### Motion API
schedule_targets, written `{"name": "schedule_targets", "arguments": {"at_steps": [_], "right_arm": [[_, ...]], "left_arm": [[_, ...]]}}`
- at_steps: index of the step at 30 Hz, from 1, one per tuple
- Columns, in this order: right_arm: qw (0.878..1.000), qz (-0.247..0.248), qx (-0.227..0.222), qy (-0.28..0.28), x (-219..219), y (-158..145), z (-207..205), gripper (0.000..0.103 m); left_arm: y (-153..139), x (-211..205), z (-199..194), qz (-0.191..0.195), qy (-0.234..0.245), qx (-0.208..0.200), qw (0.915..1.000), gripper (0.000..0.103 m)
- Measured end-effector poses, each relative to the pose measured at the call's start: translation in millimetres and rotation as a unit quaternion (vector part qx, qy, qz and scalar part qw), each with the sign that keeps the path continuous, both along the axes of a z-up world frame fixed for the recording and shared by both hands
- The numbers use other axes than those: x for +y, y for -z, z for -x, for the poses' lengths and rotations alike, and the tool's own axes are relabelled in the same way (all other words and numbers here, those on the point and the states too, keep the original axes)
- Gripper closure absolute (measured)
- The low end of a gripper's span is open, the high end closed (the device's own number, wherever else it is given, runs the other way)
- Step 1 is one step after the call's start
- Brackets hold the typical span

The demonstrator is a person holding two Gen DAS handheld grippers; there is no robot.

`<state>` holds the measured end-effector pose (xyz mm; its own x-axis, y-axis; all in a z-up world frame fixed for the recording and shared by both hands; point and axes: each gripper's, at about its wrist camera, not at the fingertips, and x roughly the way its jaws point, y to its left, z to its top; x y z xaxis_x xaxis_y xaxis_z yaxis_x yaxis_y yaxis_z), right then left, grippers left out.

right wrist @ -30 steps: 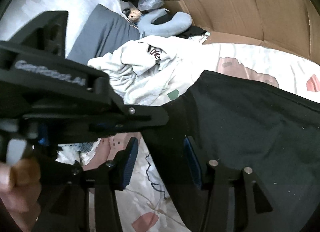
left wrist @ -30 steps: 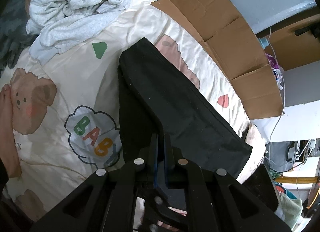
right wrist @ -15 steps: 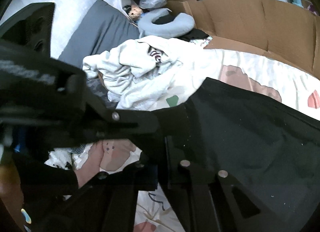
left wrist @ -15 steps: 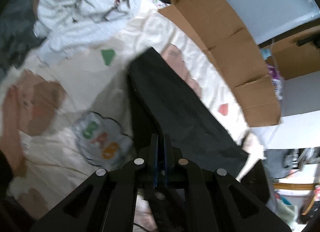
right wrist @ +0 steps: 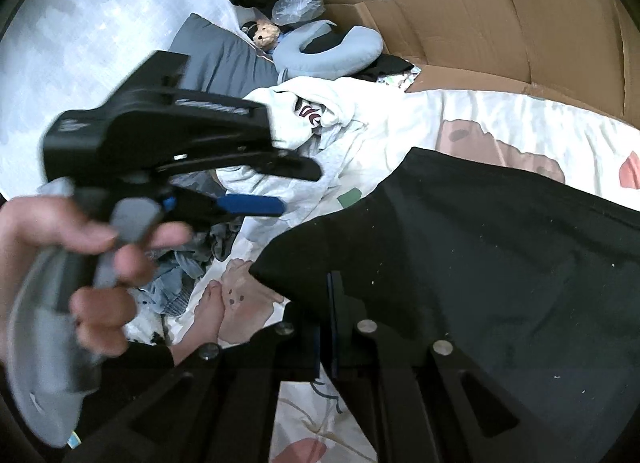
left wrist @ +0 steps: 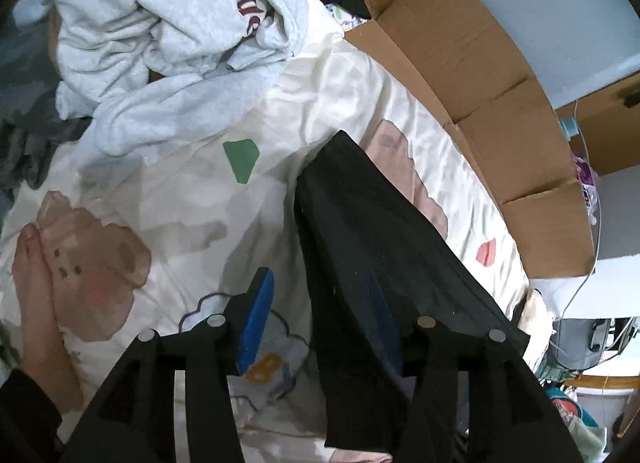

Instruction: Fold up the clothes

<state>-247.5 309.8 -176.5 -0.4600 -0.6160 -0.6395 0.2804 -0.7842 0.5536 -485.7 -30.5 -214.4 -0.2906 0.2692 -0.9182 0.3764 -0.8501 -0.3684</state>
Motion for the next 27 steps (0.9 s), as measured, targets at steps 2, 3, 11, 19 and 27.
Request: {"name": "schedule_targets", "arguments": {"at_steps": [2, 3, 11, 19, 27], "right_arm": [[1.000, 0.007, -0.003, 0.002, 2, 0, -2, 0.100], [1.000, 0.010, -0.004, 0.002, 3, 0, -2, 0.100], [1.000, 0.006, 0.000, 0.008, 13, -3, -9, 0.100], [1.000, -0.001, -0.002, 0.016, 24, -2, -15, 0.100], [0.999, 0.002, -0.009, 0.031, 39, 3, -16, 0.100]], "left_arm": [[9, 2, 10, -0.008, 0.009, -0.005, 0.9999, 0.053], [14, 3, 16, -0.011, 0.015, -0.009, 0.9998, 0.053], [61, 4, 57, -0.019, 0.040, -0.040, 0.9982, 0.053], [98, 0, 86, -0.019, 0.060, -0.070, 0.9956, 0.053], [124, 15, 103, -0.033, 0.093, -0.093, 0.9908, 0.053]]}}
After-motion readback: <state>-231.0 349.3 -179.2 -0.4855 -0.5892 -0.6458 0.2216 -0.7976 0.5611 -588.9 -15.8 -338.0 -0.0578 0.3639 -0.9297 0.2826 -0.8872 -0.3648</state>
